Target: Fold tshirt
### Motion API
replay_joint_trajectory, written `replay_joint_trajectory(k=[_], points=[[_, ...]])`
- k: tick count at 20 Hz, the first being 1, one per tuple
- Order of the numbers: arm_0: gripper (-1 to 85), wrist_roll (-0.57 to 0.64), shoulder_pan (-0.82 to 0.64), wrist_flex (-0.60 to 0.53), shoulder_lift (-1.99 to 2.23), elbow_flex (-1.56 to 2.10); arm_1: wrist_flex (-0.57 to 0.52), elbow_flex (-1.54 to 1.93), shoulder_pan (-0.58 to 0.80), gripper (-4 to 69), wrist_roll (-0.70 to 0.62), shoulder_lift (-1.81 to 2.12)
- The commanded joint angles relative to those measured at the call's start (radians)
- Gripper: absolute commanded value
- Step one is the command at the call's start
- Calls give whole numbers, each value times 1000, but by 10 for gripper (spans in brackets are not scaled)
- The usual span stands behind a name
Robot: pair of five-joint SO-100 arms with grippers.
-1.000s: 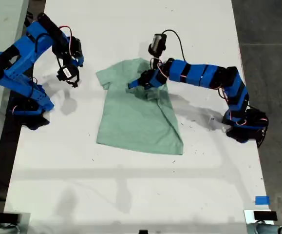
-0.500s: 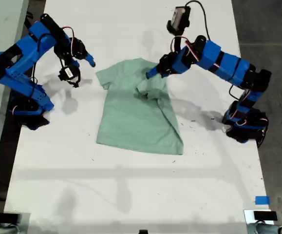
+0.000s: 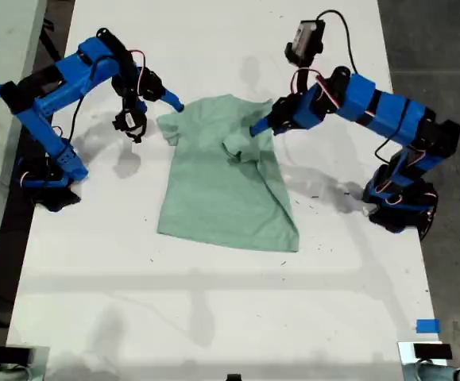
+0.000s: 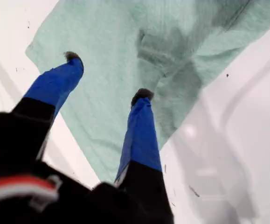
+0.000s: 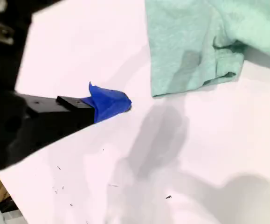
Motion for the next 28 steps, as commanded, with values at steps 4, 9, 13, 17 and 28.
replay_joint_trajectory(k=[4, 9, 13, 17, 28], points=[[340, 84, -97, -199, -250, -14, -23, 21, -31, 212, 12, 117], [255, 83, -95, -215, -477, -121, -41, 98, -23, 207, 25, 175], [1, 71, -91, -189, -459, -155, -69, 152, -5, 200, 23, 207], [1, 77, -84, -178, -383, -172, -86, 189, 9, 189, 26, 224], [0, 97, 153, -123, -161, -485, -83, 301, 49, 179, 31, 341]])
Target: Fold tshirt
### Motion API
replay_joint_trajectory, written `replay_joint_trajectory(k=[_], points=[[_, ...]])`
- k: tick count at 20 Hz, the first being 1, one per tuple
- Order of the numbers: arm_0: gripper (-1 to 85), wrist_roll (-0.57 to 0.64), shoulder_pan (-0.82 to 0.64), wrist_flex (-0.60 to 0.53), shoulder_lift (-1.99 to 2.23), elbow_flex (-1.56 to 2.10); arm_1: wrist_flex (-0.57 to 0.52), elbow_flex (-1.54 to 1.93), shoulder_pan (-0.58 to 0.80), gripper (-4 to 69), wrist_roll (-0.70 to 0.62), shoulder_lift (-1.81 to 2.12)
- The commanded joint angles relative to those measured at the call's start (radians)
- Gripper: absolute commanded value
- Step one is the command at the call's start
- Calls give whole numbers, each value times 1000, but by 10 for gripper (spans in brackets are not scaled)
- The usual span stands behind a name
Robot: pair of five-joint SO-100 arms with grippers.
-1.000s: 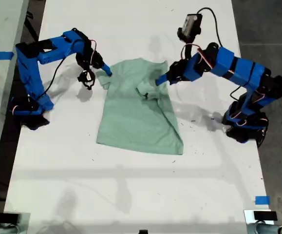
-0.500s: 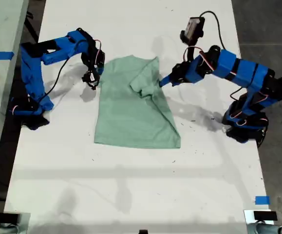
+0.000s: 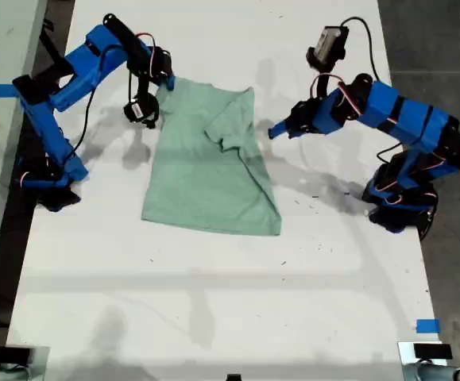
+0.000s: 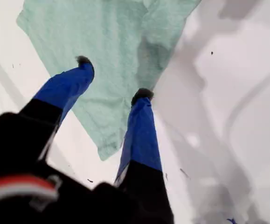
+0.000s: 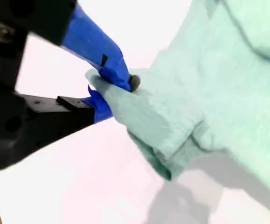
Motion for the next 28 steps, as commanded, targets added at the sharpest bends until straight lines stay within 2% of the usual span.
replay_joint_trajectory(k=[1, 4, 8, 9, 10, 11, 13, 15, 16, 19, 20, 21, 22, 25, 28], points=[[0, -6, 137, -95, -51, -144, -25, -3, 14, 179, 11, 64], [0, -18, 207, -150, -321, -345, -23, 8, 11, 177, 15, 71], [10, -69, 224, -305, -574, -436, -20, 43, 0, 177, 32, 107], [65, -71, 219, -330, -603, -436, -18, 55, -3, 177, 38, 120], [207, -71, 213, -336, -615, -437, -18, 71, -6, 177, 44, 132], [241, -66, 206, -304, -601, -437, -18, 86, -9, 177, 51, 143], [246, -51, 189, -183, -492, -436, -18, 114, -14, 178, 57, 166], [61, -17, 183, -17, -337, -430, -14, 138, -18, 177, 61, 193], [24, -38, 181, 83, -262, -408, -8, 149, -23, 173, 64, 209], [1, -129, 212, 342, -80, -298, 17, 186, -63, 155, 81, 258], [1, -155, 242, 390, -35, -259, 18, 204, -84, 77, 91, 281], [1, -184, 281, 414, 6, -215, 18, 222, -110, 11, 104, 307], [1, -213, 322, 420, 48, -164, 18, 239, -143, -18, 120, 337], [1, -314, 442, 402, 164, 20, 54, 276, -244, -18, 196, 436], [1, -420, 549, 334, 291, 242, 101, 295, -339, -18, 255, 477]])
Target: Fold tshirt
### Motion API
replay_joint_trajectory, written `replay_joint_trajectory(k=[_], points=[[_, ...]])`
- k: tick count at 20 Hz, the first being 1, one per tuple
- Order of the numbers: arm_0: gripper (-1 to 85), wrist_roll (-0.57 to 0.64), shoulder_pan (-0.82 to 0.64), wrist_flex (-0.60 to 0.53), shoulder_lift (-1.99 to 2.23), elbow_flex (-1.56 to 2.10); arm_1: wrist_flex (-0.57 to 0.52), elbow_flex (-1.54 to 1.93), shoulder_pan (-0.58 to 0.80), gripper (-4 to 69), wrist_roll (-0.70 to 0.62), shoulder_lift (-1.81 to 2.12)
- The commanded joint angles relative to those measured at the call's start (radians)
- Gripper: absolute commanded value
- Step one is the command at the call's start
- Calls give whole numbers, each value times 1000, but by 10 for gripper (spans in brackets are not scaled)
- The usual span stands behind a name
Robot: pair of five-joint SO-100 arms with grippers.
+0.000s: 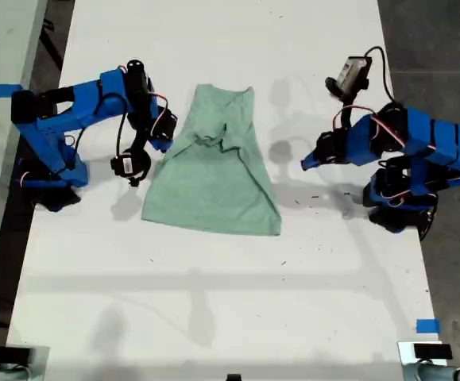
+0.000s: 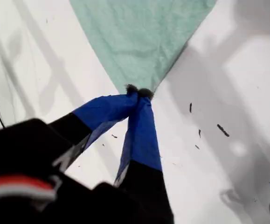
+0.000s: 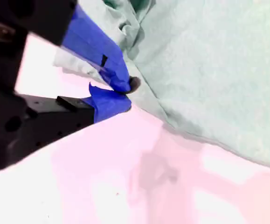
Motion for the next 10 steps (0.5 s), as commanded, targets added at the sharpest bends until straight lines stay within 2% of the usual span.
replay_joint_trajectory(k=[1, 3, 4, 5, 7, 10], points=[[1, -101, 97, -94, 207, 201, 40, -15, -80, -18, 46, 29], [1, -169, 144, -137, 308, 325, 38, -37, -121, -12, 49, -28], [1, -193, 160, -121, 319, 341, 37, -55, -135, 40, 43, -83], [1, -212, 175, -117, 325, 347, 31, -71, -152, 140, 34, -147], [1, -241, 202, -130, 334, 360, -14, -74, -176, 229, 11, -265], [1, -267, 224, -141, 360, 390, -112, -43, -184, 242, -5, -411]])
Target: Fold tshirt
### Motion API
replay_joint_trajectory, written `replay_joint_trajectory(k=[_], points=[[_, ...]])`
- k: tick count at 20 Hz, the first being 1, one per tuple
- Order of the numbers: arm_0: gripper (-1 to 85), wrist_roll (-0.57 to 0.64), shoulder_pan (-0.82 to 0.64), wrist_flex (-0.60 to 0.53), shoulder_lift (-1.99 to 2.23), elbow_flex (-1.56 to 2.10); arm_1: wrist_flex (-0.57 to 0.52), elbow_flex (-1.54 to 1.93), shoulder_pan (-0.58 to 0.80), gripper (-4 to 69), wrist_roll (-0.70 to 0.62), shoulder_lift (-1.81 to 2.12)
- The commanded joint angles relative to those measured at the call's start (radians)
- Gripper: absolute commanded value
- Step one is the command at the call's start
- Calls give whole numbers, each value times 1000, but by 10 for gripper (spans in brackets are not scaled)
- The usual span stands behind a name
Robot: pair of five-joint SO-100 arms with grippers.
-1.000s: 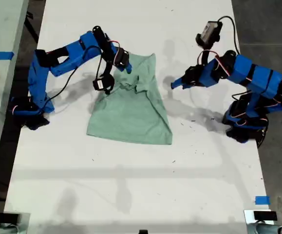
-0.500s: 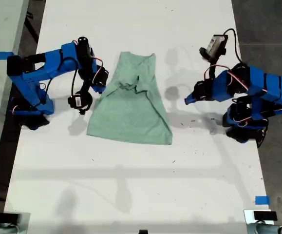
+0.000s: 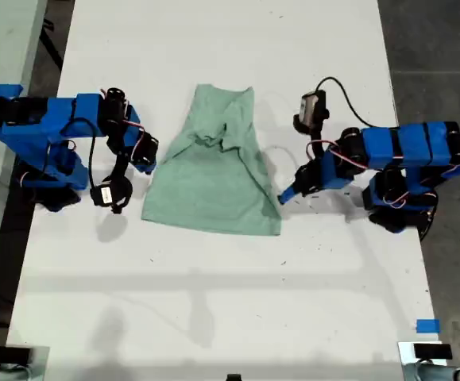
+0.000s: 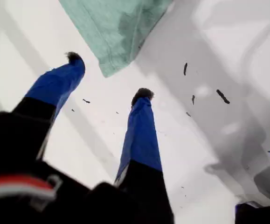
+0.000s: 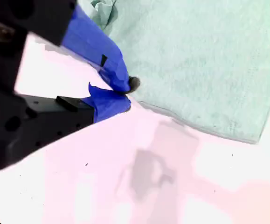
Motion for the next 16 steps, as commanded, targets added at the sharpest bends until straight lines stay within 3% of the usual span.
replay_joint_trajectory(k=[1, 8, 10, 11, 14, 16], points=[[1, -21, 26, -32, 64, 14, -114, -32, -15, 241, -21, -91], [1, -18, 12, -57, 114, 78, -393, -37, -9, 207, -14, -442], [1, -21, 11, -83, 160, 130, -488, -14, 11, 70, -3, -529], [1, -25, 9, -100, 186, 163, -495, -20, 25, -4, 0, -555], [1, -32, 11, -132, 242, 222, -469, -28, 40, -22, -9, -549], [1, -32, 15, -132, 247, 224, -339, -86, 35, -22, -29, -529]])
